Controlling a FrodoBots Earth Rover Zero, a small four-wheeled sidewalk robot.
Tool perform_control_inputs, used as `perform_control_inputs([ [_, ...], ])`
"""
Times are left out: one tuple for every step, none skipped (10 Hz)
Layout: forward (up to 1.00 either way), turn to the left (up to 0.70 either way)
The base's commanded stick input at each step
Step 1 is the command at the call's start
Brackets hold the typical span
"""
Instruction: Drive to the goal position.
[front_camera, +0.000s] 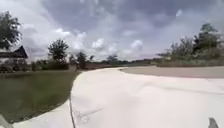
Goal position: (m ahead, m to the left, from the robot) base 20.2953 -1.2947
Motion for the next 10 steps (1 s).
perform_control_inputs([
  [0.7, 0.0],
  [0.7, 0.0],
  [0.7, 0.11],
  [0.7, 0.3],
  [0.7, 0.35],
  [0.7, 0.35],
  [0.7, 0.35],
  [0.7, 0.35],
  [0.7, 0.21],
  [0.7, 0.05],
])
